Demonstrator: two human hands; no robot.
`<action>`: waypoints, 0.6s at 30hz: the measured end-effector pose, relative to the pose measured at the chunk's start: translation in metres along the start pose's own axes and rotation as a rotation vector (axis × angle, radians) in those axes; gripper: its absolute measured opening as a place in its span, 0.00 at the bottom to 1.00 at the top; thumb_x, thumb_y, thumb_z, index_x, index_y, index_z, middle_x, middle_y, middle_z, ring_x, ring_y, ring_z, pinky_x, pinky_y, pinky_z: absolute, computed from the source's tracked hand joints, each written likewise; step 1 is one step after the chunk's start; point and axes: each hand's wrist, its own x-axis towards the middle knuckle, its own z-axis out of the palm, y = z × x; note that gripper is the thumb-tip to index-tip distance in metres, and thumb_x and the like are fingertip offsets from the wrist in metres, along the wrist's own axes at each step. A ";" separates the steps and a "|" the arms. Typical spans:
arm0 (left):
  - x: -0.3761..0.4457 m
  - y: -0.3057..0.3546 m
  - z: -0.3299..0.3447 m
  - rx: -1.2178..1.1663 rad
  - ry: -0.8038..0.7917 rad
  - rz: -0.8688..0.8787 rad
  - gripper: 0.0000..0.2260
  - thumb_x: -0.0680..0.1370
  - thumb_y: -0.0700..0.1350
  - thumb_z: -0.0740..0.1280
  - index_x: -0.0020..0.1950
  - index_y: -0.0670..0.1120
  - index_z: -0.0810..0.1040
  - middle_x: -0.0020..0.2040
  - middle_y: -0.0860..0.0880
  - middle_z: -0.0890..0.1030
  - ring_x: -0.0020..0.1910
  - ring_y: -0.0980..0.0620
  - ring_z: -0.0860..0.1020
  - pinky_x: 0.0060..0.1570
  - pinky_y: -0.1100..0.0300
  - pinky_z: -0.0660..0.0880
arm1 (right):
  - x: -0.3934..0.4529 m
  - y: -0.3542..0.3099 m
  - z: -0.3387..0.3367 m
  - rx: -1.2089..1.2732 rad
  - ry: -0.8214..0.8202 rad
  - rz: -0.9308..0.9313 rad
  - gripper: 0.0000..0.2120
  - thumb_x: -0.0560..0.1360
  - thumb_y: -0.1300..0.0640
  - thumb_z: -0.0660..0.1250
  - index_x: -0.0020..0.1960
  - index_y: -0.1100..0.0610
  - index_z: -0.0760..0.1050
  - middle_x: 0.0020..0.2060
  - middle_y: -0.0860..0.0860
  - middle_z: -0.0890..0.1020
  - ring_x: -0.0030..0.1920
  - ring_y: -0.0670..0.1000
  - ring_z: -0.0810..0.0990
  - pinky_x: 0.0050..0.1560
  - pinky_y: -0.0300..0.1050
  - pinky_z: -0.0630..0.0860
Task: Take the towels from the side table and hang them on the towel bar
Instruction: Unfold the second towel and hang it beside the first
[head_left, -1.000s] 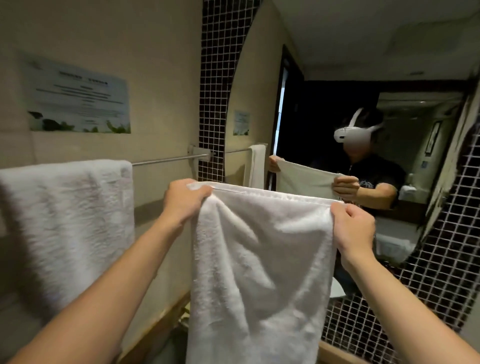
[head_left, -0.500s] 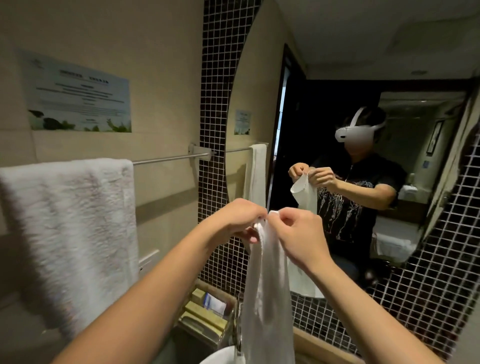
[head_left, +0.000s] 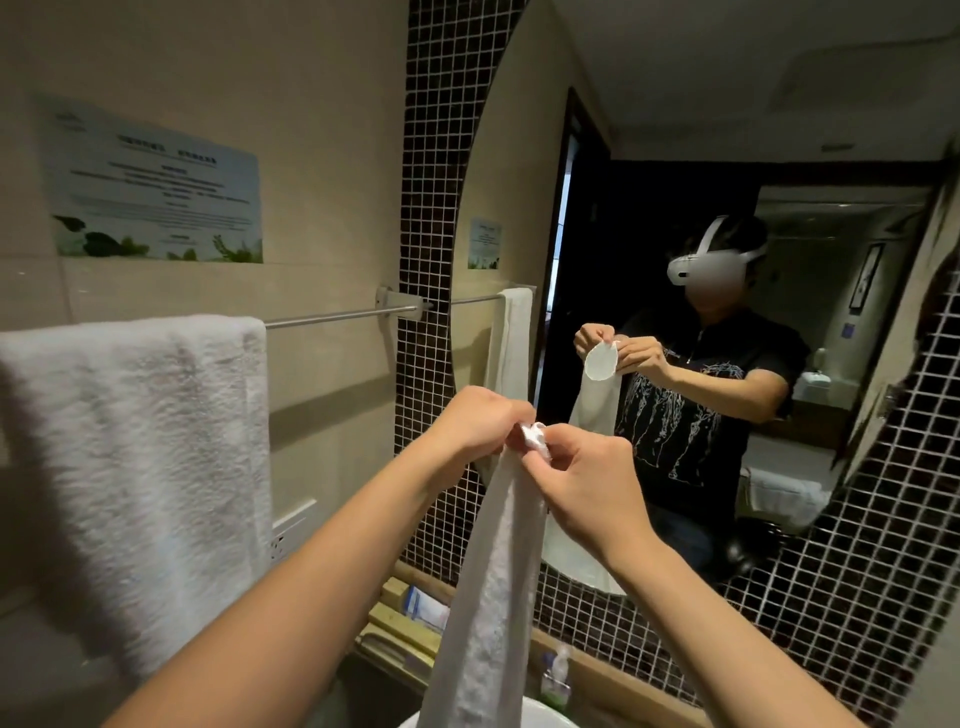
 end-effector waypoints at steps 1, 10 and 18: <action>0.000 -0.001 -0.002 0.027 -0.016 0.019 0.06 0.70 0.44 0.68 0.34 0.43 0.78 0.31 0.47 0.74 0.29 0.52 0.67 0.29 0.60 0.64 | 0.000 0.001 0.002 0.018 0.008 0.020 0.08 0.76 0.51 0.70 0.42 0.53 0.85 0.31 0.47 0.83 0.32 0.49 0.80 0.34 0.53 0.78; 0.004 -0.015 -0.027 -0.004 -0.248 0.233 0.19 0.79 0.52 0.69 0.67 0.46 0.74 0.62 0.51 0.79 0.59 0.57 0.78 0.57 0.64 0.73 | 0.015 -0.006 0.001 0.335 -0.053 0.181 0.09 0.80 0.56 0.66 0.44 0.58 0.81 0.33 0.56 0.79 0.34 0.47 0.73 0.35 0.49 0.69; 0.022 -0.046 -0.047 -0.143 -0.520 0.098 0.21 0.77 0.46 0.71 0.68 0.40 0.73 0.61 0.44 0.80 0.62 0.43 0.80 0.61 0.46 0.78 | 0.034 -0.018 -0.015 0.475 -0.161 0.276 0.15 0.84 0.54 0.58 0.50 0.57 0.83 0.41 0.55 0.85 0.39 0.49 0.82 0.42 0.44 0.77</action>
